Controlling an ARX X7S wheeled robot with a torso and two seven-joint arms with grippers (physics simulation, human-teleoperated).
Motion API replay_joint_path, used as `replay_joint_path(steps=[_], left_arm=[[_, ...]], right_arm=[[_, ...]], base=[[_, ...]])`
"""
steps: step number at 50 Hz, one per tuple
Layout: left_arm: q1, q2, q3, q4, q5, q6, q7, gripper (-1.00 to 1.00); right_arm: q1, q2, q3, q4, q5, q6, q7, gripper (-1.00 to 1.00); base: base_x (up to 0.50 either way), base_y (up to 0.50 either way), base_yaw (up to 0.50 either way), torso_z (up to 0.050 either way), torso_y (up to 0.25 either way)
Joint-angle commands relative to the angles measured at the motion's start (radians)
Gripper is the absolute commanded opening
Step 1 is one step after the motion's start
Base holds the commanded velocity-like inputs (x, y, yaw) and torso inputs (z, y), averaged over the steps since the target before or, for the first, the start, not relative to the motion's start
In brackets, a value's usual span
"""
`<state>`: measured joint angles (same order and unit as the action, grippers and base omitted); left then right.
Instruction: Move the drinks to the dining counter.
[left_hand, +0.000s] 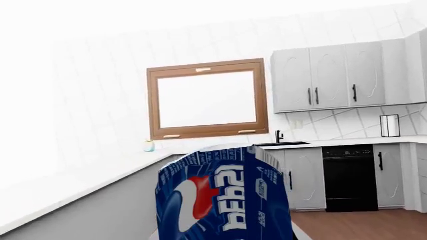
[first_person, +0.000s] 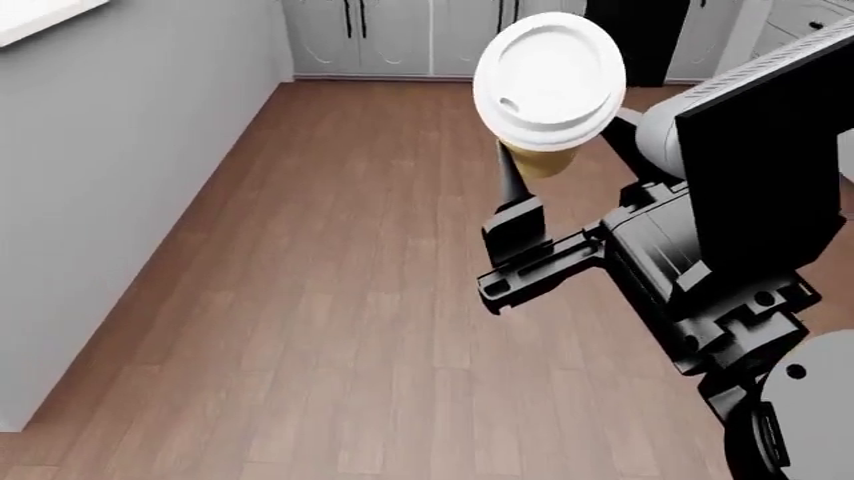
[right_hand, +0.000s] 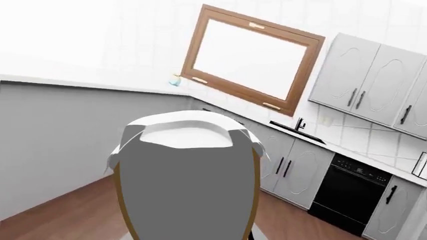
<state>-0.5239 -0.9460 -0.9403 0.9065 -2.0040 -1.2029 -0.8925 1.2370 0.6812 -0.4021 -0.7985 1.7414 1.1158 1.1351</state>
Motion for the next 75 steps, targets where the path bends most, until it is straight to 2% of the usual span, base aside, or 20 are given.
replay_joint_path(steps=[1, 6, 10, 14, 51, 75], left_arm=[[0.001, 0.001, -0.004, -0.001, -0.001, 0.007, -0.004, -1.00], [0.002, 0.003, -0.003, 0.000, 0.002, 0.006, -0.003, -1.00], [0.004, 0.002, -0.005, 0.001, 0.001, 0.007, -0.002, -1.00], [0.004, 0.001, -0.006, 0.001, 0.000, 0.008, -0.002, -1.00], [0.013, 0.000, -0.009, 0.003, 0.005, 0.012, 0.002, -1.00], [0.014, -0.001, -0.006, 0.002, 0.012, 0.016, 0.008, -1.00]], right_arm=[[0.024, 0.004, -0.027, -0.009, -0.021, 0.040, -0.004, -1.00], [0.023, 0.006, -0.029, -0.012, -0.024, 0.040, -0.004, -1.00], [-0.055, 0.009, 0.060, -0.022, -0.058, -0.048, -0.095, -1.00], [0.012, 0.014, -0.012, -0.027, -0.043, 0.027, -0.021, -1.00], [-0.001, 0.015, -0.016, -0.022, -0.059, 0.002, -0.041, -1.00], [0.013, 0.014, -0.042, 0.017, -0.024, -0.008, 0.018, -1.00]], base=[[-0.30, 0.49, 0.00, 0.000, 0.010], [-0.31, 0.49, 0.00, 0.000, 0.000], [-0.08, 0.31, 0.00, 0.000, 0.003], [0.00, 0.00, 0.00, 0.000, 0.003], [-0.49, -0.02, 0.00, 0.000, 0.000], [-0.50, -0.02, 0.00, 0.000, 0.000]])
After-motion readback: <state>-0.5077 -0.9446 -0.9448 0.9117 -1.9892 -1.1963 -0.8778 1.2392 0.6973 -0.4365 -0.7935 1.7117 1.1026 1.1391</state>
